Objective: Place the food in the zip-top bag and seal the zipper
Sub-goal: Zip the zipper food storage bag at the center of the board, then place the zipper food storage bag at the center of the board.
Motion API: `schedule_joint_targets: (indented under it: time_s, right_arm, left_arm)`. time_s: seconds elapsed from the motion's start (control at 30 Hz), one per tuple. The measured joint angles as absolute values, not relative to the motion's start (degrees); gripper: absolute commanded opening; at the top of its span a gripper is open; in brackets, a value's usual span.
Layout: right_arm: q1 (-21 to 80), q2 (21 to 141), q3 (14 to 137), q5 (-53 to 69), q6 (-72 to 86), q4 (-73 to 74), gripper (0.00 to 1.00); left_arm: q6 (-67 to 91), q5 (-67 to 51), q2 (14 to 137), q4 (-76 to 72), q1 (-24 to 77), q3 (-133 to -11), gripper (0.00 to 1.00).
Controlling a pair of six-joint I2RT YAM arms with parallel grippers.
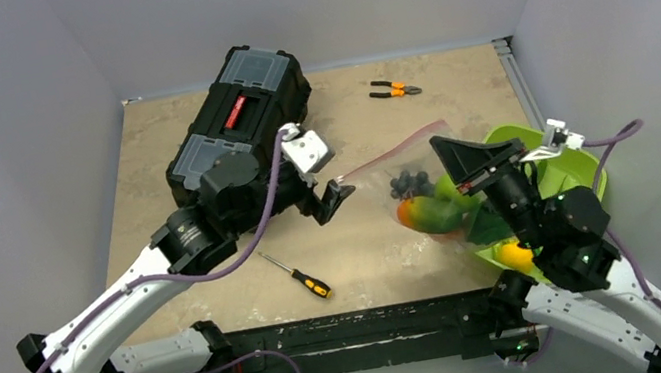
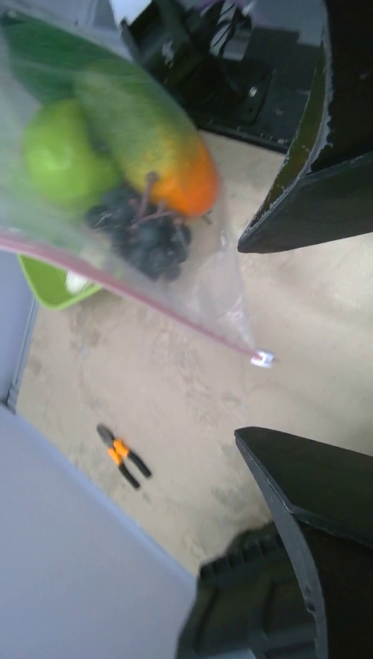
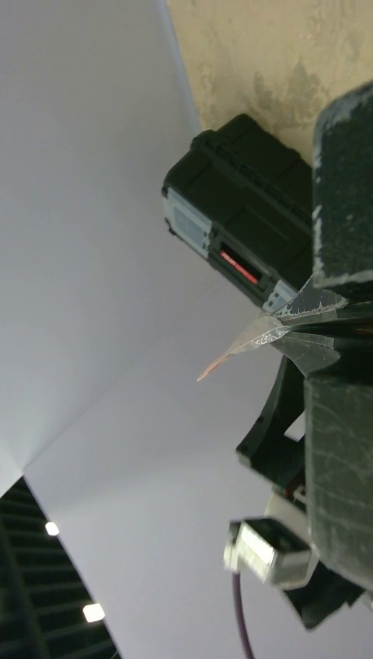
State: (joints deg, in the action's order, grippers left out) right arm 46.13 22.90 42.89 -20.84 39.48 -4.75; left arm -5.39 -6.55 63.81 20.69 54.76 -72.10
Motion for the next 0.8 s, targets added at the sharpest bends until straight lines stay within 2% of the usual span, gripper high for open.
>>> schedule_joint_targets:
  time_s: [0.2,0.37,0.8]
  right_arm:
    - [46.1,28.2,40.7,-18.7,40.2,-5.8,0.00]
    - [46.1,32.6,37.7,-14.7,42.8,-11.7,0.00]
    - [46.6,47.9,34.3,1.6,51.0,-24.8,0.00]
  left_arm:
    - [-5.2,9.0,54.4,15.1,54.8,-66.1,0.84]
    - [-5.2,17.4,52.4,12.1,54.7,-65.7,0.82]
    - [-5.3,22.4,52.9,11.2,54.7,-65.3,0.79]
